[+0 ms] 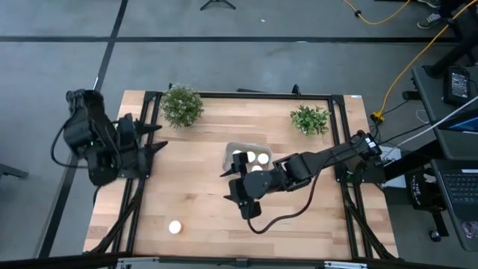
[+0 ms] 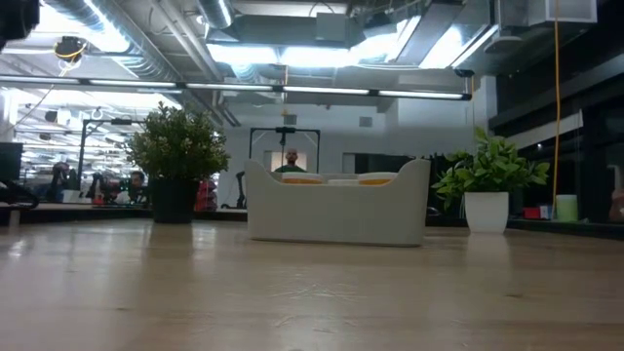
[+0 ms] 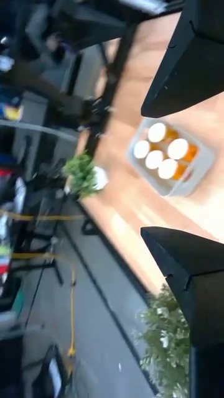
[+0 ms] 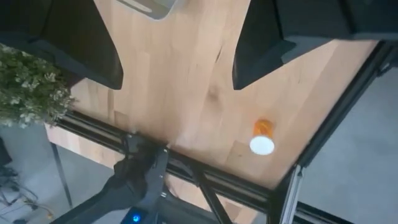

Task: Pick and place pill bottles into a basket
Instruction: Put the orange pill bottle into the grey bin

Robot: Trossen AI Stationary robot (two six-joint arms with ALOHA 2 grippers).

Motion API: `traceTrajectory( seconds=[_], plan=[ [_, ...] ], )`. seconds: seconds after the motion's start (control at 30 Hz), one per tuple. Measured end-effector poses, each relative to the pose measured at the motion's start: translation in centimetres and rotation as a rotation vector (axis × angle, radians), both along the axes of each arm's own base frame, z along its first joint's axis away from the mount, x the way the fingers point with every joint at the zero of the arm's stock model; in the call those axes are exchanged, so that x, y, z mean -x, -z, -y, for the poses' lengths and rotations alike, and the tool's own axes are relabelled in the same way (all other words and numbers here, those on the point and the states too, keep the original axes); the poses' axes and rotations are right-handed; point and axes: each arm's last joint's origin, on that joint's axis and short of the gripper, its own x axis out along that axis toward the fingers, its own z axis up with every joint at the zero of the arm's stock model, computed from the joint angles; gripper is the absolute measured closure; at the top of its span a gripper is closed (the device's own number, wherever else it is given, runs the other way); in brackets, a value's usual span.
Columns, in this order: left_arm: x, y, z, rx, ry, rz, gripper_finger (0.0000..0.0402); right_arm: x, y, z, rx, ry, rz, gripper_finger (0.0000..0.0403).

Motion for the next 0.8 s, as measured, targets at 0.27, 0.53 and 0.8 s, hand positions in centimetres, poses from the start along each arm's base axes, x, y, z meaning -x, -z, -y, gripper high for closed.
traceTrajectory(
  seconds=[0.27,0.53,0.8],
  plan=[
    [2.2,0.2,-2.0,0.300,0.490,0.001,0.0107,0.1,0.1,0.0,0.009,0.038,-0.009,0.0098],
    [2.1,-1.7,-1.5,-0.026,0.825,0.449,0.0107,0.2,0.1,0.2,0.000,0.116,0.001,0.0098],
    [2.7,-0.4,-2.5,0.097,0.937,0.401,0.0107,0.1,0.1,0.2,-0.054,0.159,0.015,0.0098]
  ],
)
